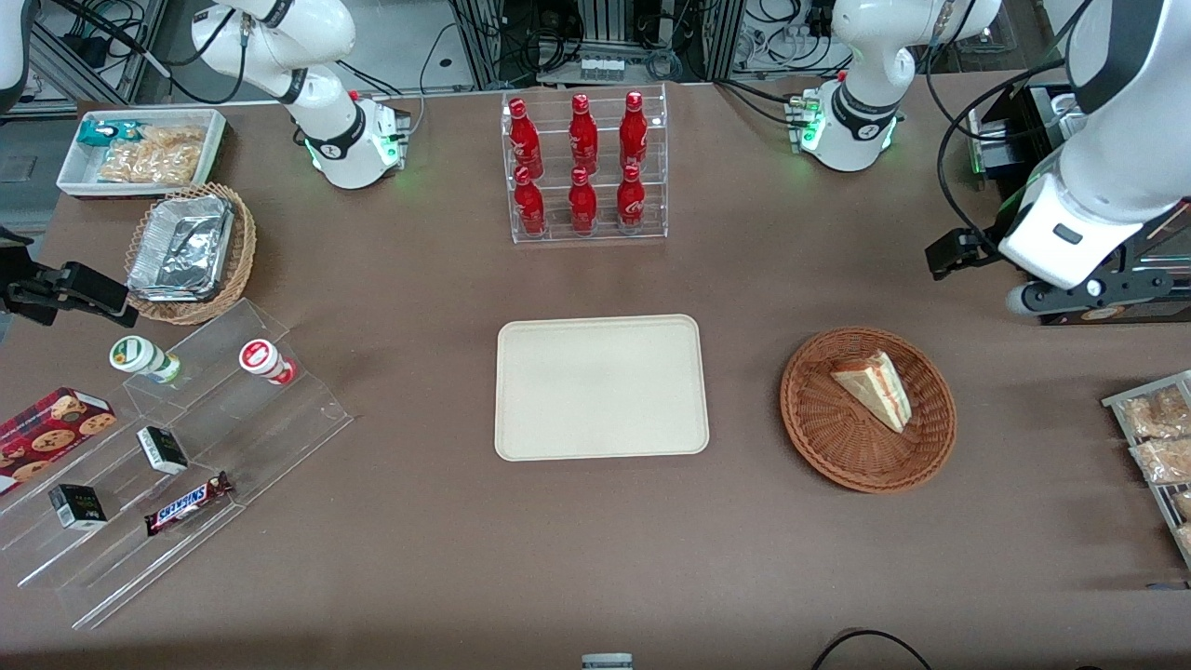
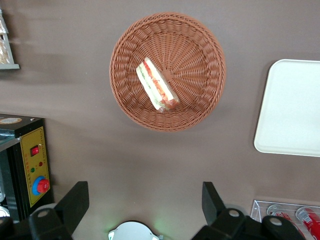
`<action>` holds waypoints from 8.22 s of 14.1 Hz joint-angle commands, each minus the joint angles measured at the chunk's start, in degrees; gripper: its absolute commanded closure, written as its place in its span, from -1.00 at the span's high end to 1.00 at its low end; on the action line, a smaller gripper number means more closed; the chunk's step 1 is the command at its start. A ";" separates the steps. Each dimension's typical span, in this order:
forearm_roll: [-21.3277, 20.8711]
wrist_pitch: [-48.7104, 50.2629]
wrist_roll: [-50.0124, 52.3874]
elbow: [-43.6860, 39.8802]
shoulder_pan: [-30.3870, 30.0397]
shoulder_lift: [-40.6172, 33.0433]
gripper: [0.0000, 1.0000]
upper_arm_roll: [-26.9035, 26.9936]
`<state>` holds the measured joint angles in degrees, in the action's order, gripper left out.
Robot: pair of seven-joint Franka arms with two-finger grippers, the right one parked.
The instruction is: Place sandwich from basket to tray
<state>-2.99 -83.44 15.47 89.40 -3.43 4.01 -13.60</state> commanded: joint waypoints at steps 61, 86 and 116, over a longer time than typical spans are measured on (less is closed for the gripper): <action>-7.11 -33.54 45.44 -18.29 38.49 45.04 -0.57 0.68; 0.17 -19.85 17.55 -6.35 16.55 19.56 1.00 7.36; 0.27 1.27 -2.11 -0.27 -3.25 -1.64 1.00 -1.60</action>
<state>-2.96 -83.17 13.68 90.98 -5.62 1.65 -13.74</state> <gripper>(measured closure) 0.000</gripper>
